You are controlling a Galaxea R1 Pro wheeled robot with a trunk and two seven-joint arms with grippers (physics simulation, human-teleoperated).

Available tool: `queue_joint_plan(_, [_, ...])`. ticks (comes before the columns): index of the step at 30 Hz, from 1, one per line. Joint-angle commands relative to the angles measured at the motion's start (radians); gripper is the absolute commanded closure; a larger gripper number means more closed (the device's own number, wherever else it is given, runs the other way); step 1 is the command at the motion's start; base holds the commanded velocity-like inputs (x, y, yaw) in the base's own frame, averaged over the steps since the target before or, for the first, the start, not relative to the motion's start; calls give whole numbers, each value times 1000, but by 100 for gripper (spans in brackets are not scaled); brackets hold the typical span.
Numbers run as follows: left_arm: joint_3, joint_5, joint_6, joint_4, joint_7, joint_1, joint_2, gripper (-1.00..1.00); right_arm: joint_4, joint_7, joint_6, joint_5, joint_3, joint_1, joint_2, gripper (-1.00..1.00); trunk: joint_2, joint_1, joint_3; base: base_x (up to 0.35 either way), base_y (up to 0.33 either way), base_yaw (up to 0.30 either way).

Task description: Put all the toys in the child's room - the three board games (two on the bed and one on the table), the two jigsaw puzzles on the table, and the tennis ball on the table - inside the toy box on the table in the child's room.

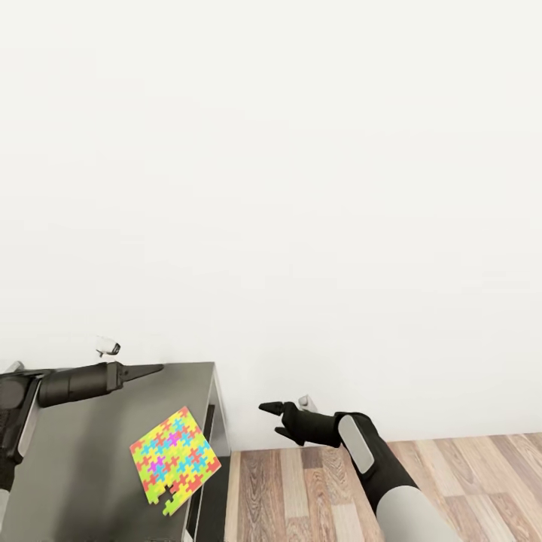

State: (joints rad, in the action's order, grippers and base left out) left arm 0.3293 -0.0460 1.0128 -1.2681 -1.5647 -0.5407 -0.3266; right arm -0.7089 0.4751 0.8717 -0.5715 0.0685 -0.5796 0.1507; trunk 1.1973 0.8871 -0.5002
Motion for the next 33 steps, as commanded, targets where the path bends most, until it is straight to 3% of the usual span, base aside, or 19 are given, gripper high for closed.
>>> queue_joint_plan(1, [0, -5, 10, 0, -6, -1, 0, -100, 0, 3, 7, 6, 3, -1, 7, -100, 1, 0, -1, -72, 32, 0])
queue_joint_plan(7, [-3, -5, 10, -1, -6, 0, -1, -100, -1, 5, 6, 11, -30, -2, 17, -100, 1, 0, -1, -53, 30, 0])
queue_joint_plan(18, [5, -5, 8, -1, -6, 1, -4, -100, -2, 11, 27, 10, -39, -2, 12, -100, 1, 0, -1, -6, 3, 0])
queue_joint_plan(25, [6, -5, 8, -1, -6, 1, -6, -100, -3, 15, 95, 4, -36, -2, -28, -100, 1, 0, -1, -41, 8, 0])
queue_joint_plan(33, [5, -5, 7, -1, -6, 1, -6, -100, -3, 17, 107, 0, -35, -2, -38, -100, 1, 0, -1, -90, 42, 0])
